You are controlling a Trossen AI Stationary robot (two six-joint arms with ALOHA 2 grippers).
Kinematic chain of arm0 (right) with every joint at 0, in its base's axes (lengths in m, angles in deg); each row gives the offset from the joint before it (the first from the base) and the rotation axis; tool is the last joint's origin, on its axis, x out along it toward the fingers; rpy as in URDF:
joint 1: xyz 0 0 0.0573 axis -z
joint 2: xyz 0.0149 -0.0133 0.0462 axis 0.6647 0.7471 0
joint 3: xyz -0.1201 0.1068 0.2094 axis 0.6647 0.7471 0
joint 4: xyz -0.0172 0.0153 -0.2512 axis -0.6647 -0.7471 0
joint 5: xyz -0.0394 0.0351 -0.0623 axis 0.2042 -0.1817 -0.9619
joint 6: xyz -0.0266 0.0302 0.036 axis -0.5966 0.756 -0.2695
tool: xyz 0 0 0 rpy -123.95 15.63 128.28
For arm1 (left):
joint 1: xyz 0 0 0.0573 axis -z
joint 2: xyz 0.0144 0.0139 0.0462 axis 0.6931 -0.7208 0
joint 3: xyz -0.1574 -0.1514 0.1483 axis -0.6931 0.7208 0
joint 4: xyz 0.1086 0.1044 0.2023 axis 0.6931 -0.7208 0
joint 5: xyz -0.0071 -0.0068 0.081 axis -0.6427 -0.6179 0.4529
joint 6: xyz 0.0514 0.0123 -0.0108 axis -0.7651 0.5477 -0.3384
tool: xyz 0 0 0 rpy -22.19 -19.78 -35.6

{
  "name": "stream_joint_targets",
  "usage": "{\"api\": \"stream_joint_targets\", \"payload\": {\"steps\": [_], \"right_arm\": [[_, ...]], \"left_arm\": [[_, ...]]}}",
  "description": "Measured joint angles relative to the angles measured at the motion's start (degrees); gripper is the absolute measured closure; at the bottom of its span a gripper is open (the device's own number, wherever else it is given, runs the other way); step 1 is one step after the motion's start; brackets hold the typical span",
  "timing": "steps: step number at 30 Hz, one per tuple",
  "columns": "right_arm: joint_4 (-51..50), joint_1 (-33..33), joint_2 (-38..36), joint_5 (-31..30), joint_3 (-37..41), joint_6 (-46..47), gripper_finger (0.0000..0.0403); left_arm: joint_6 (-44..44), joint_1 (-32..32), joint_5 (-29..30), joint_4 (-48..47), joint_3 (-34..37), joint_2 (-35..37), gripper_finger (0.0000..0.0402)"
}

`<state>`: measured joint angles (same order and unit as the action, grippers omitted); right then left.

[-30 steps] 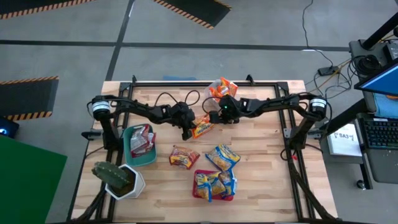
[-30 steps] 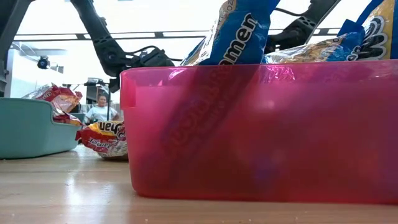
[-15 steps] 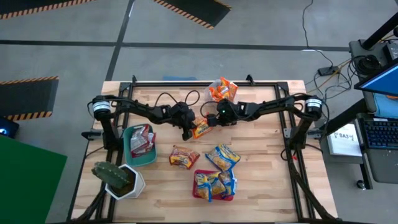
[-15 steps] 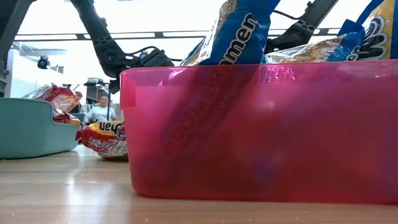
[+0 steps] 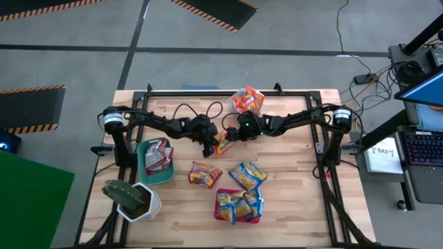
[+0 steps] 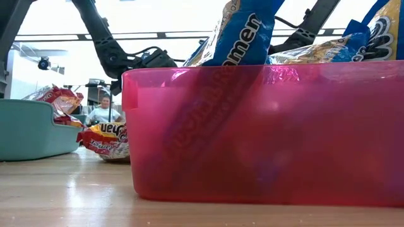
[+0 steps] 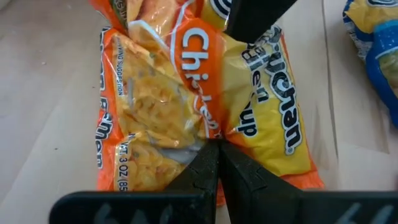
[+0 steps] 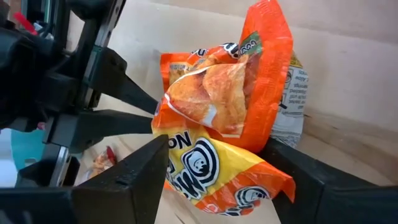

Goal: Sort Maruchan noodles
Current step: Put the orange noodle pack into the transparent bin

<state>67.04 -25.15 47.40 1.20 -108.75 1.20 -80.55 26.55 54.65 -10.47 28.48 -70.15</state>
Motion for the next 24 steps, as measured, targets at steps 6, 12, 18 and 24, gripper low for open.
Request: {"api": "stream_joint_targets", "payload": {"steps": [6, 12, 18, 24], "right_arm": [[0.03, 0.00, 0.00, 0.01, 0.00, 0.04, 0.0204], [0.07, 0.00, 0.00, -0.03, 0.00, -0.35, 0.0291], [0.18, 0.00, -0.17, 0.34, 0.00, -3.85, 0.0383], [0.18, -0.04, -2.67, 3.55, 0.00, -6.95, 0.0390]], "left_arm": [[0.15, 0.14, -0.04, 0.06, 0.00, 0.00, 0.0401], [0.65, 0.16, -0.07, 0.10, 0.00, 0.02, 0.0401], [2.60, 0.16, -0.08, 0.05, 0.00, 0.23, 0.0401], [4.08, 0.14, -4.39, -2.66, 0.04, 4.06, 0.0402]]}}
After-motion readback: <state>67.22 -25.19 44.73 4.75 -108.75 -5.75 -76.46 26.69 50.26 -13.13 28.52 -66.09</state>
